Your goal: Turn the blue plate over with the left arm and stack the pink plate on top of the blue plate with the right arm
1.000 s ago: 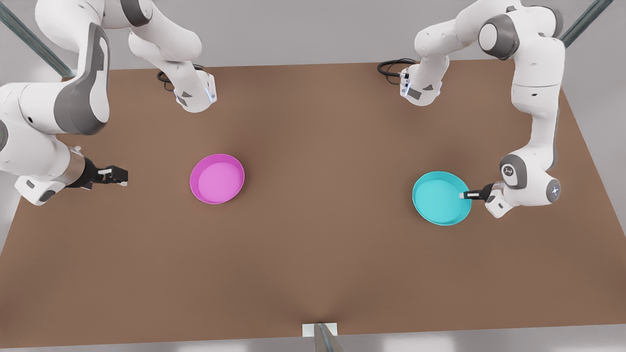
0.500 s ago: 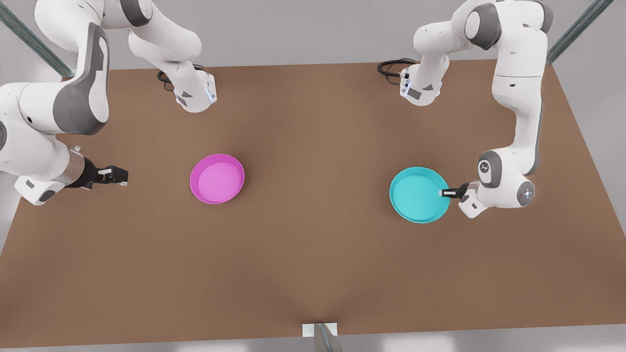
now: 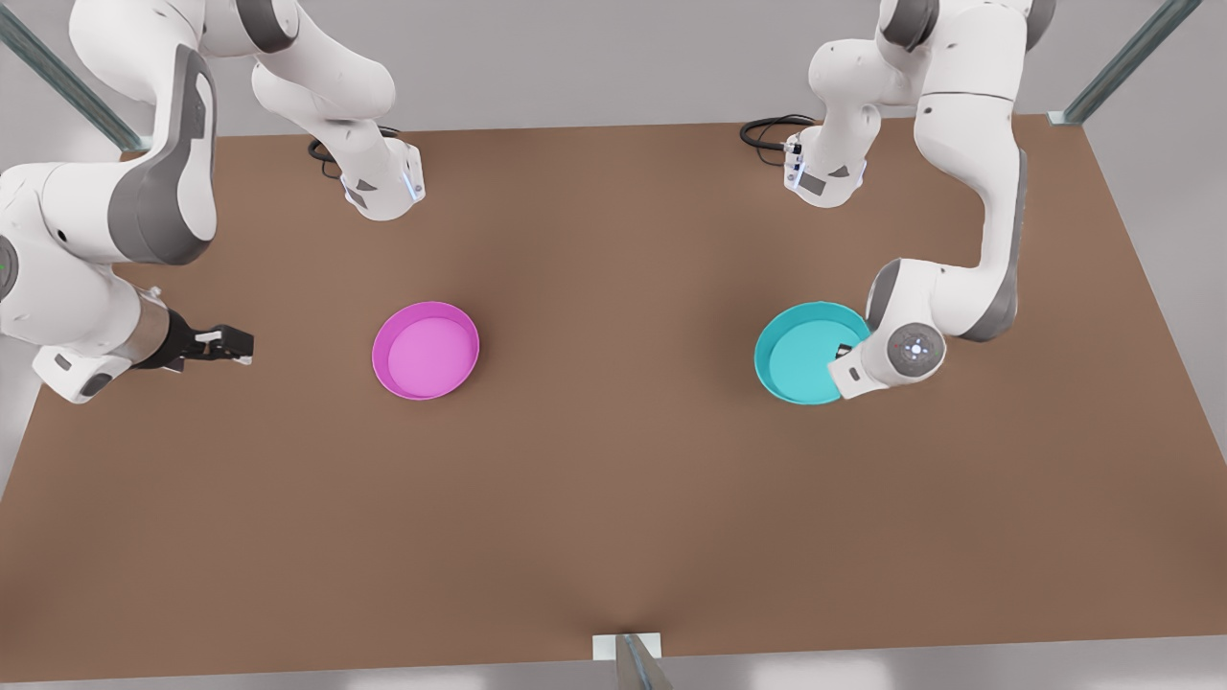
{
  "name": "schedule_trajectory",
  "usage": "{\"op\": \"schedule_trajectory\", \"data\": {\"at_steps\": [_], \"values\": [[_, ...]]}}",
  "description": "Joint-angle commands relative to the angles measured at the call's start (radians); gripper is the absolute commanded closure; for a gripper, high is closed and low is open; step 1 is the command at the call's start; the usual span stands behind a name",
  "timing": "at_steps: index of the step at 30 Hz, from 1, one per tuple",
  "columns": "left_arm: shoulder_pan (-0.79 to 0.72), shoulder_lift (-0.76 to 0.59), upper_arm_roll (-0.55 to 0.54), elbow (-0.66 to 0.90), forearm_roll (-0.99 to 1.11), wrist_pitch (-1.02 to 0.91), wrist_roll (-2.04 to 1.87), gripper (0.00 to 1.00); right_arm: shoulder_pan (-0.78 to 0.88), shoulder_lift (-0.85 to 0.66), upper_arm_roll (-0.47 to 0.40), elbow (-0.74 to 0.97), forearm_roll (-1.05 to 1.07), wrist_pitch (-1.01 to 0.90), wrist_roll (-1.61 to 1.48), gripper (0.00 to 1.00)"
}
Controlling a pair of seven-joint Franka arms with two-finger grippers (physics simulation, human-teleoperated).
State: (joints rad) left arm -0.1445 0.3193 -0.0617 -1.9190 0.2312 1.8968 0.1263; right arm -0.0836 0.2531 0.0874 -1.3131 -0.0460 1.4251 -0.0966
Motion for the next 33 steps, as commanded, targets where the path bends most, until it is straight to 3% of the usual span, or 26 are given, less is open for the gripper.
{"op": "schedule_trajectory", "data": {"at_steps": [1, 18, 33], "values": [[-0.004, -0.002, -0.001, 0.001, 0.028, -0.005, 0.001, 0.79, -0.001, 0.0, 0.0, -0.002, 0.0, 0.0, 0.0, 0.0], [-0.342, -0.023, -0.007, 0.029, 0.445, -0.262, -0.261, 0.79, -0.005, 0.012, -0.002, 0.0, 0.002, -0.006, -0.002, 0.0], [-0.621, 0.162, -0.029, 0.201, 0.666, -0.639, -0.39, 0.79, -0.002, 0.014, 0.0, 0.0, -0.005, -0.012, 0.002, 0.0]]}}
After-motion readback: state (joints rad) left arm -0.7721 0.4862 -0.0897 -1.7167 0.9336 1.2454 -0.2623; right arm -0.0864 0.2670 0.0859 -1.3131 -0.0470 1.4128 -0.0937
